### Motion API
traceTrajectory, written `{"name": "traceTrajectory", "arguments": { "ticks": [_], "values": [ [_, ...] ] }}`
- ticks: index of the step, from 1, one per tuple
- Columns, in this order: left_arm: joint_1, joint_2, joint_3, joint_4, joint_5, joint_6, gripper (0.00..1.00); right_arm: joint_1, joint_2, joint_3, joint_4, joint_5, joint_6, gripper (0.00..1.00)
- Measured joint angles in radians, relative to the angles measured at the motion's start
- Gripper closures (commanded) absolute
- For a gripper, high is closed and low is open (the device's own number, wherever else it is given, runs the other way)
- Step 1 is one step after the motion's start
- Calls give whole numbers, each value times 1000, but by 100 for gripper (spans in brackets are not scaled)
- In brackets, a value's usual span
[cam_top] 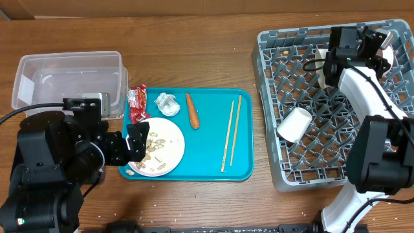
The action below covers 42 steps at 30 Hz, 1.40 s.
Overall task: Sort waste into correct bins and load items into the dishwasher
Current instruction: 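Carry the pink bowl with the right gripper to the rack's back right, then release the pink bowl in the rack and withdraw the right gripper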
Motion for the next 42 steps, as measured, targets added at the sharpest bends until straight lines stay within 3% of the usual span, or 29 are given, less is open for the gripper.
{"name": "traceTrajectory", "arguments": {
  "ticks": [21, 22, 23, 24, 25, 26, 35, 42],
  "values": [
    [0, 0, 0, 0, 0, 0, 0, 47, 0, -3, -82, 17, 44, 96],
    [0, 0, 0, 0, 0, 0, 0, 47, 0, -3, -86, 17, 46, 92],
    [0, 0, 0, 0, 0, 0, 0, 48, 0, -3, -95, 17, 51, 77],
    [0, 0, 0, 0, 0, 0, 0, 50, 0, -3, -105, 13, 51, 51],
    [0, 0, 0, 0, 0, 0, 0, 54, 0, -5, -111, 2, 56, 31],
    [0, 0, 0, 0, 0, 0, 0, 61, 0, -6, -112, -12, 56, 26],
    [0, 0, 0, 0, 0, 0, 0, 125, -79, 2, -193, -227, 36, 14],
    [0, 0, 0, 0, 0, 0, 0, 125, -227, 110, -359, -393, 35, 14]
  ]
}}
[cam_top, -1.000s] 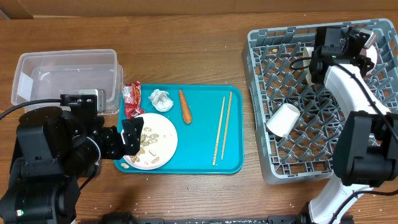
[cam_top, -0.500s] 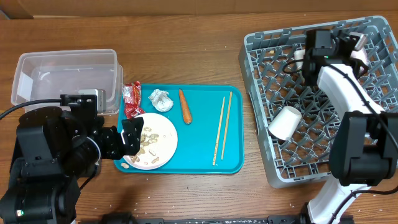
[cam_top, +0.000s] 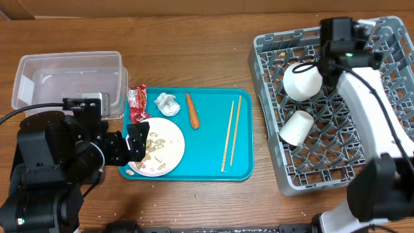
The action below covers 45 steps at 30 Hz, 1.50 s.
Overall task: Sort waste into correct bins and load items into the dishwasher
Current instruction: 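Release the pink bowl in the rack and withdraw the right gripper, then lower the right gripper onto one wooden chopstick and grasp it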
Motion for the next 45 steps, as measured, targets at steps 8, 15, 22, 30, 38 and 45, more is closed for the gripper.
{"name": "traceTrajectory", "arguments": {
  "ticks": [8, 15, 22, 30, 38, 45],
  "values": [
    [0, 0, 0, 0, 0, 0, 0, 93, -197, 60, -209, -412, 4, 22],
    [0, 0, 0, 0, 0, 0, 0, 274, -232, 58, -310, -888, 50, 44],
    [0, 0, 0, 0, 0, 0, 0, 539, -166, -108, -240, -998, 245, 59],
    [0, 0, 0, 0, 0, 0, 0, 622, 44, -325, -34, -907, 414, 72],
    [0, 0, 0, 0, 0, 0, 0, 622, 166, -340, 36, -904, 447, 78],
    [0, 0, 0, 0, 0, 0, 0, 621, 192, -330, 34, -911, 462, 96]
  ]
}}
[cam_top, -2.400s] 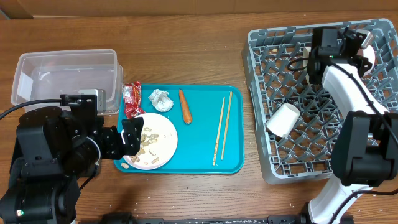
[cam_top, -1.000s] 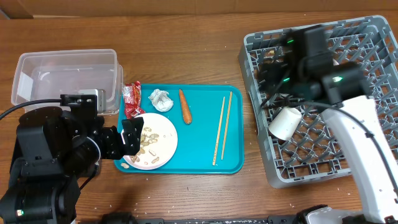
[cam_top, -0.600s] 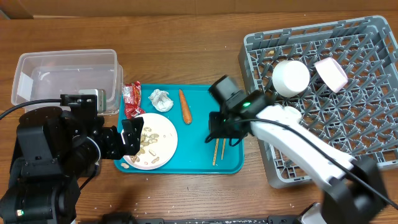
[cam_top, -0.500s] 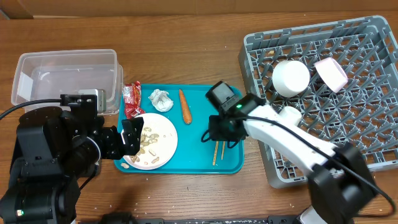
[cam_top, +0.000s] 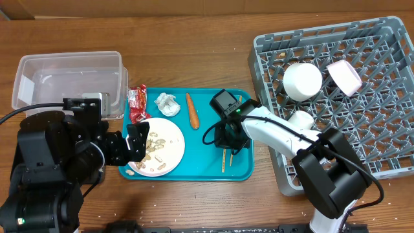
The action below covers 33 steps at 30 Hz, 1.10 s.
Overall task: Sort waste into correct bins and load items into the dishwasher
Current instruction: 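Lower the right gripper onto one wooden chopstick and grasp it, then carry the chopstick with the right gripper into the rack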
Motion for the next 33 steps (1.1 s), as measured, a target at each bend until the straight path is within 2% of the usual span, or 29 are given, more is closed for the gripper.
{"name": "traceTrajectory", "arguments": {
  "ticks": [8, 13, 18, 24, 28, 29, 30, 33],
  "values": [
    [0, 0, 0, 0, 0, 0, 0, -1, -43, 69, -119, 8, -65, 96],
    [0, 0, 0, 0, 0, 0, 0, -51, -251, 159, -129, 81, -127, 96],
    [0, 0, 0, 0, 0, 0, 0, -196, -380, 184, -79, 150, -370, 96],
    [0, 0, 0, 0, 0, 0, 0, -342, -321, 177, 0, 248, -589, 96],
    [0, 0, 0, 0, 0, 0, 0, -401, -262, 174, 18, 269, -666, 96],
    [0, 0, 0, 0, 0, 0, 0, -410, -252, 173, 16, 272, -674, 87],
    [0, 0, 0, 0, 0, 0, 0, -417, -239, 172, 8, 276, -685, 74],
    [0, 0, 0, 0, 0, 0, 0, -418, -215, 169, -31, 283, -704, 73]
  ]
}}
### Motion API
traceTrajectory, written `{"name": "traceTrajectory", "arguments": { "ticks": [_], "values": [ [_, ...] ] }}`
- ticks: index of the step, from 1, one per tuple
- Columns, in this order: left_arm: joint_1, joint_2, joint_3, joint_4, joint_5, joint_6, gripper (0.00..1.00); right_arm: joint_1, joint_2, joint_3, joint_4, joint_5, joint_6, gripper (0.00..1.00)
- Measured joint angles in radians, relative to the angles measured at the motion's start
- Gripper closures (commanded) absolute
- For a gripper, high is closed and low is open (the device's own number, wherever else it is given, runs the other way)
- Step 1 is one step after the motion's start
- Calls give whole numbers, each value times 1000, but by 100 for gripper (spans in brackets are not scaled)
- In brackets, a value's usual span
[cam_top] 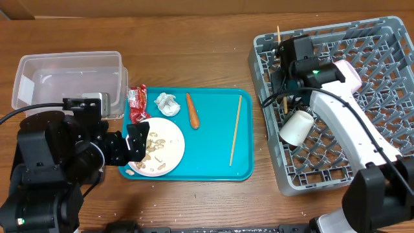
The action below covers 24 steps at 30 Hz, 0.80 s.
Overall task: Sort waste into correct bins and load items into the dishwasher
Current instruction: 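Carry the chopstick with the right gripper into the rack, then grasp the second wooden chopstick with the right gripper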
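My right gripper (288,70) hangs over the left part of the grey dish rack (388,39), shut on one chopstick (279,33) that stands steeply, its tip past the rack's far wall. The other chopstick (235,129) lies on the teal tray (207,165). Also on the tray are a white plate (162,147) with food scraps, a carrot (192,110), a crumpled tissue (167,103) and a red wrapper (136,103). My left gripper (137,142) sits open at the plate's left edge. In the rack are a white cup (296,127) on its side and a pink bowl (350,73); the arm hides another cup.
A clear plastic bin (68,81) stands at the far left behind the left arm. The wooden table (194,39) surrounds tray and rack. A few crumbs lie on the tray by the plate's front edge.
My right gripper was down on the tray over the two chopsticks. Now it is over the rack's left side, shut on one chopstick; one remains on the tray. The left arm is unchanged.
The right gripper was at the rack's far right corner with a white object. Then it was over the rack's left, beside a second white cup. Then cup and pink bowl sat in the rack and it was at the chopsticks. Now one chopstick is over the rack.
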Motion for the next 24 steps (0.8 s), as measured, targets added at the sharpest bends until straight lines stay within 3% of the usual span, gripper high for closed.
{"name": "traceTrajectory", "arguments": {
  "ticks": [7, 12, 18, 24],
  "values": [
    [0, 0, 0, 0, 0, 0, 0, 73, -11, 0, -95, 2, 55, 65],
    [0, 0, 0, 0, 0, 0, 0, 219, -80, 6, -169, -102, 227, 65],
    [0, 0, 0, 0, 0, 0, 0, 349, -56, -35, -75, -179, 447, 63],
    [0, 0, 0, 0, 0, 0, 0, 388, 125, -126, -8, -137, 613, 66]
  ]
}}
